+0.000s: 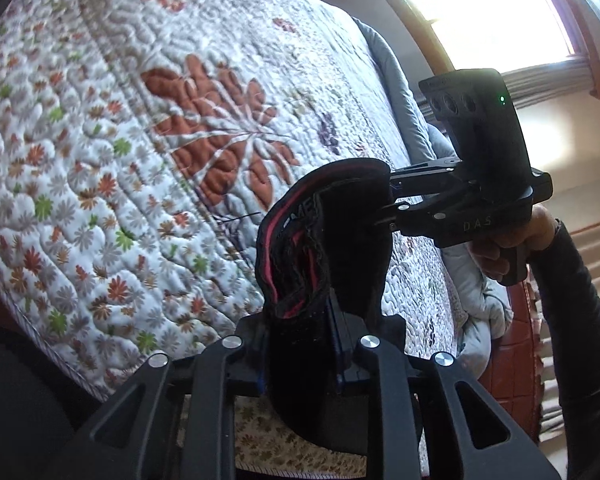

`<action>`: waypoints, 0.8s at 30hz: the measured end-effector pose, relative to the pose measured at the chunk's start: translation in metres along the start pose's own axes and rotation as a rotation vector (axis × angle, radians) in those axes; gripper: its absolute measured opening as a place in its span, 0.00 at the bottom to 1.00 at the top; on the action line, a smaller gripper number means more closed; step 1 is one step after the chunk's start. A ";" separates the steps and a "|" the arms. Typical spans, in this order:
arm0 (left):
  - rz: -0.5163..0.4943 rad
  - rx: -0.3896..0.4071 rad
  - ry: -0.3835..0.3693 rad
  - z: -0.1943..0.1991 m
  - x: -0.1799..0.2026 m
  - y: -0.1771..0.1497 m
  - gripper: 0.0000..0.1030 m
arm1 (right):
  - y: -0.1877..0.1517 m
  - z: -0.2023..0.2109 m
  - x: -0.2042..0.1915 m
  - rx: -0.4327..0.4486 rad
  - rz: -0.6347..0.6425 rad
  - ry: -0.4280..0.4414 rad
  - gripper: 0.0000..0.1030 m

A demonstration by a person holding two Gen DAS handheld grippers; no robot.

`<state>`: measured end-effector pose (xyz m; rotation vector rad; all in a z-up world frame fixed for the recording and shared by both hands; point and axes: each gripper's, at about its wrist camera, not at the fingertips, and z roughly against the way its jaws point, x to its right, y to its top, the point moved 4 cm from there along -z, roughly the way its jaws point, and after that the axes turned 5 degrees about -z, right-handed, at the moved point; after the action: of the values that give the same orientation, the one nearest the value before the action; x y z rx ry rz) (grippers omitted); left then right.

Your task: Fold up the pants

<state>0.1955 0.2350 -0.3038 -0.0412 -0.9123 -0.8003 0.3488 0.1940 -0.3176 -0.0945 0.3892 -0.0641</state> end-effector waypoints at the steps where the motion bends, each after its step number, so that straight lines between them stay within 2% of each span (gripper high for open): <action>1: -0.014 0.001 0.001 0.004 0.007 0.000 0.22 | -0.004 0.006 -0.005 0.009 0.000 -0.013 0.35; 11: -0.172 0.024 0.006 0.042 0.061 -0.011 0.21 | -0.041 0.058 -0.040 0.086 -0.013 -0.131 0.34; 24: -0.319 0.040 -0.015 0.070 0.121 -0.034 0.21 | -0.097 0.113 -0.069 0.157 -0.061 -0.270 0.33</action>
<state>0.1677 0.1625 -0.1824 0.1367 -0.9620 -1.0784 0.3239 0.1120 -0.1772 0.0401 0.1111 -0.1397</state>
